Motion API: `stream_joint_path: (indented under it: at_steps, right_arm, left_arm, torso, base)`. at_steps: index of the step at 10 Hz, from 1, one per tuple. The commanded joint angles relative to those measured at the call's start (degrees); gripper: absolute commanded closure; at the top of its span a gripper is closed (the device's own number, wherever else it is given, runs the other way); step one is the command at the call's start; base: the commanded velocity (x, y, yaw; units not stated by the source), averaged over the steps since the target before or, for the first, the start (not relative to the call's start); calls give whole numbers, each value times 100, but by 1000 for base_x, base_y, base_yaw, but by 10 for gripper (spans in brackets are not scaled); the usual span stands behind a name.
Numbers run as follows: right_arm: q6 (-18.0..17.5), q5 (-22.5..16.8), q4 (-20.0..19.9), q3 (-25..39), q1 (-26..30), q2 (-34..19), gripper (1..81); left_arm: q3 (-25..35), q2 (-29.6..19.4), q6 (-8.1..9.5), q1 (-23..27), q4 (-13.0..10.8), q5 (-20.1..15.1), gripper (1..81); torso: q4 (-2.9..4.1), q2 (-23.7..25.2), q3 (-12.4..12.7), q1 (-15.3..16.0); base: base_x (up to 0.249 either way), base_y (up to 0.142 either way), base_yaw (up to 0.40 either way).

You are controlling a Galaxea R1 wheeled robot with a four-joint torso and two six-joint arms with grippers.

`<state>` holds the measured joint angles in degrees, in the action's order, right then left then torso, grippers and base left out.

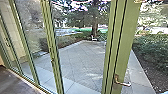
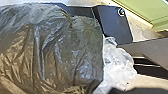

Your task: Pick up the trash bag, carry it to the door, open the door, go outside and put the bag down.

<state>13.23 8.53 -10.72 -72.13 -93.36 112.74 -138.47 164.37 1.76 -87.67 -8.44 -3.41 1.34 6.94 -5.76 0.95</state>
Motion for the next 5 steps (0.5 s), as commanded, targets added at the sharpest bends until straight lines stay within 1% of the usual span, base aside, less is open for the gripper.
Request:
stream_joint_path:
  at_steps: [1,3,5]
  right_arm:
    - [-4,-273,-133,1008,321,-1108,10]
    - [-4,-290,-168,1457,497,-1549,10]
    - [-4,-326,-290,1747,690,-1831,10]
  left_arm:
    - [-92,79,-17,255,-27,-335,811]
    - [-101,71,-26,255,-18,-327,811]
    - [-101,71,-17,255,-1,-335,811]
  torso:
    - [0,0,0,0]
    - [0,0,0,0]
    - [0,0,0,0]
  base:
    - [0,0,0]
    - [0,0,0]
    - [0,0,0]
